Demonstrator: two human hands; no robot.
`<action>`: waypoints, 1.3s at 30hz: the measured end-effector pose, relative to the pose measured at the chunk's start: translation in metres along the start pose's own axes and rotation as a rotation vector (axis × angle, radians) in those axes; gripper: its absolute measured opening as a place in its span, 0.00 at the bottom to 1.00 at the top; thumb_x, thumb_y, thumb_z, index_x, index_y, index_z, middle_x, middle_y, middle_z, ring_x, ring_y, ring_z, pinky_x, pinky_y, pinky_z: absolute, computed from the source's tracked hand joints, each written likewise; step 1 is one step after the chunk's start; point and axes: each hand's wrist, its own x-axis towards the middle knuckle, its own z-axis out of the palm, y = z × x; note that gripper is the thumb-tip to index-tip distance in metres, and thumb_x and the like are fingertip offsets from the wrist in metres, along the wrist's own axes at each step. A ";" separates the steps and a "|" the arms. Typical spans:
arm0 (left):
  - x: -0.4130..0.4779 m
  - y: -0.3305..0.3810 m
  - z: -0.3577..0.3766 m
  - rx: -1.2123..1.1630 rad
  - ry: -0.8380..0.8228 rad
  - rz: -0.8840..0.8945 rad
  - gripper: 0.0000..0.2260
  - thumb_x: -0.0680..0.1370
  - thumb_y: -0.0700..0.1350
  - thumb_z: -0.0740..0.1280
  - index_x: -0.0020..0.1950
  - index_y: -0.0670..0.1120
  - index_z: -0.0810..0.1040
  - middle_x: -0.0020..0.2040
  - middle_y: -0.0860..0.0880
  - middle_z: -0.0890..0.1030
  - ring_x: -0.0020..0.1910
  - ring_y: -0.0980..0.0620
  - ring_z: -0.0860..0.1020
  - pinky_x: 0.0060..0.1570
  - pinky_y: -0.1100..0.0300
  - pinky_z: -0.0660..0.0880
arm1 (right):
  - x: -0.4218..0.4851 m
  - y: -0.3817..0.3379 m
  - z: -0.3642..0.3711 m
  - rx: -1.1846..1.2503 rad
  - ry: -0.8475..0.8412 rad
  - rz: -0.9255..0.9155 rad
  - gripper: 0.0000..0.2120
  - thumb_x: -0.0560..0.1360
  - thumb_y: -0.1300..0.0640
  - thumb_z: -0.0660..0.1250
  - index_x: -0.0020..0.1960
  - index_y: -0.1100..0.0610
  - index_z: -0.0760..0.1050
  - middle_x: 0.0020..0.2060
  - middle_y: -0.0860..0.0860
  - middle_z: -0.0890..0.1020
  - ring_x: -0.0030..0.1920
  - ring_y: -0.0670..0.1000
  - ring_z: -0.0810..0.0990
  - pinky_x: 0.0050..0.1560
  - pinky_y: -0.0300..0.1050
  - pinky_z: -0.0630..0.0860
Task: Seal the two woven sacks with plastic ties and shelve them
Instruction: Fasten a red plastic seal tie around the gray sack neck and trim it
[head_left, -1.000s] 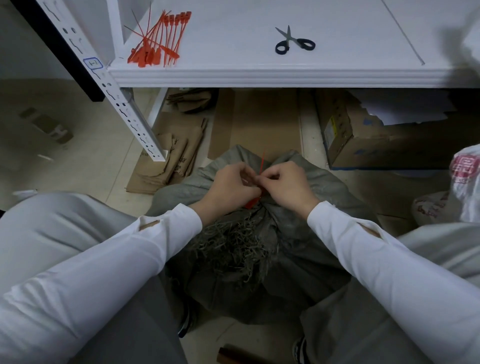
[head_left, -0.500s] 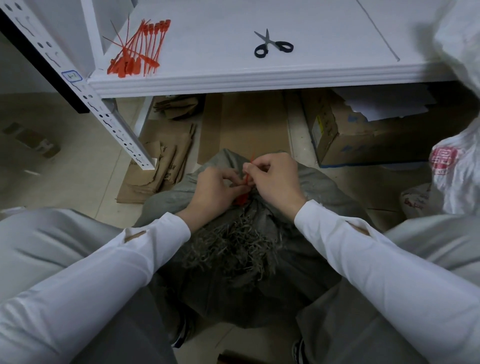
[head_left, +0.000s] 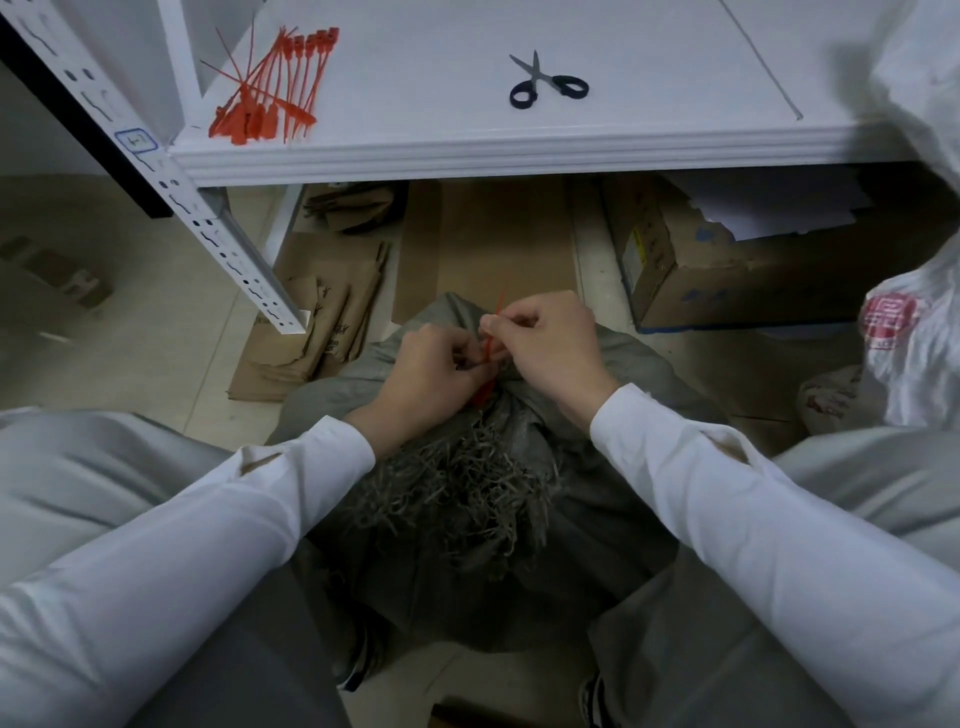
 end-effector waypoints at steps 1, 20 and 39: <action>0.000 0.001 -0.001 0.008 -0.010 -0.003 0.13 0.75 0.46 0.72 0.32 0.43 0.78 0.31 0.49 0.81 0.34 0.53 0.79 0.38 0.55 0.74 | 0.001 0.000 -0.001 0.024 -0.028 0.007 0.08 0.73 0.55 0.71 0.37 0.55 0.85 0.33 0.48 0.85 0.38 0.46 0.83 0.49 0.50 0.80; 0.001 -0.009 0.002 -0.001 -0.175 -0.182 0.05 0.74 0.42 0.73 0.42 0.42 0.80 0.39 0.47 0.82 0.40 0.53 0.79 0.41 0.60 0.75 | -0.003 0.025 -0.007 -0.568 -0.410 0.047 0.14 0.67 0.50 0.74 0.49 0.54 0.75 0.42 0.49 0.78 0.49 0.54 0.78 0.41 0.43 0.68; -0.006 -0.005 -0.006 0.140 -0.150 -0.113 0.13 0.74 0.45 0.72 0.34 0.37 0.82 0.34 0.42 0.83 0.36 0.47 0.81 0.39 0.55 0.75 | -0.007 0.019 -0.006 -0.569 -0.337 -0.031 0.14 0.64 0.50 0.77 0.44 0.47 0.74 0.41 0.47 0.78 0.48 0.53 0.78 0.42 0.42 0.67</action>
